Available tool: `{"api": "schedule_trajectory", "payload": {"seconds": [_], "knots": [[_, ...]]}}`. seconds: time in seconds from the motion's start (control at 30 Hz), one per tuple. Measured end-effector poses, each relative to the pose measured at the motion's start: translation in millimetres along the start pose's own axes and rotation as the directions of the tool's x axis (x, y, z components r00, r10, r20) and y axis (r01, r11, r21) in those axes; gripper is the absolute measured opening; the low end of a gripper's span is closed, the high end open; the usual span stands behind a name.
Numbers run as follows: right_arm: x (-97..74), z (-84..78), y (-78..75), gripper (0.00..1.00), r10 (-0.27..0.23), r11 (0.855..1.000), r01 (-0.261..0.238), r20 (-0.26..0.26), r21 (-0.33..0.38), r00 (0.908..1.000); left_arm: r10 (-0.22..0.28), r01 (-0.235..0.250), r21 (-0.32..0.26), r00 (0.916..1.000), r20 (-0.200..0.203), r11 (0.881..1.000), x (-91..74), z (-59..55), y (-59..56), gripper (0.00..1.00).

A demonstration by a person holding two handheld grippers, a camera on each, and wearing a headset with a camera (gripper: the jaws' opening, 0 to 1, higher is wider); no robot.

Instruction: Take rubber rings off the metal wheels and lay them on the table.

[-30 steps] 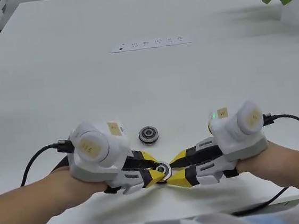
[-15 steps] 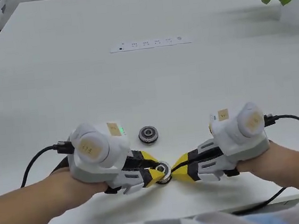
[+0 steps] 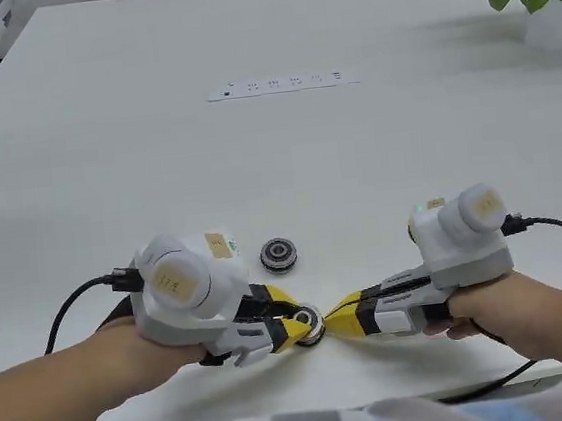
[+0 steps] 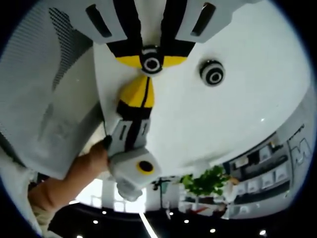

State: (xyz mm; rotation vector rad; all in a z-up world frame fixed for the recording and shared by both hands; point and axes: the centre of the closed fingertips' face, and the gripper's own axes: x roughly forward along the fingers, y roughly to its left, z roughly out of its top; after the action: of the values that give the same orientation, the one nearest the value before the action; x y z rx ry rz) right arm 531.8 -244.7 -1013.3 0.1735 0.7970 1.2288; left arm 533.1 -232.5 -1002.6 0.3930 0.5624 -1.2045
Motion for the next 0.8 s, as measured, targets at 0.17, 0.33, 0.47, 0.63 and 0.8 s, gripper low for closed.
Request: {"api": "schedule_trajectory", "payload": {"seconds": [0.17,0.33,0.47,0.63,0.8], "knots": [[-1.0,5.1,-0.4,0.0,0.011,0.998,-0.012,0.033,0.059,0.9994,0.003,-0.003,-0.001,1.0,-0.001,1.0,0.4,0.3,0.3,0.13],[0.4,5.9,2.9,0.0,0.015,0.996,-0.018,0.039,0.085,0.9991,0.006,-0.006,-0.001,1.0,-0.002,1.0,0.4,0.3,0.7,0.13],[0.7,6.6,6.7,0.0,0.016,0.995,-0.02,0.045,0.099,0.9988,0.012,-0.012,-0.006,0.9999,-0.002,1.0,0.8,0.5,1.1,0.13],[0.9,8.0,11.9,0.0,0.024,0.992,-0.031,0.057,0.124,0.9981,0.015,-0.015,-0.013,0.9999,-0.006,1.0,1.0,0.8,1.5,0.13],[1.4,8.9,14.6,0.0,0.026,0.992,-0.032,0.055,0.124,0.9981,0.017,-0.017,-0.017,0.9998,-0.009,1.0,1.0,0.9,1.4,0.13]]}}
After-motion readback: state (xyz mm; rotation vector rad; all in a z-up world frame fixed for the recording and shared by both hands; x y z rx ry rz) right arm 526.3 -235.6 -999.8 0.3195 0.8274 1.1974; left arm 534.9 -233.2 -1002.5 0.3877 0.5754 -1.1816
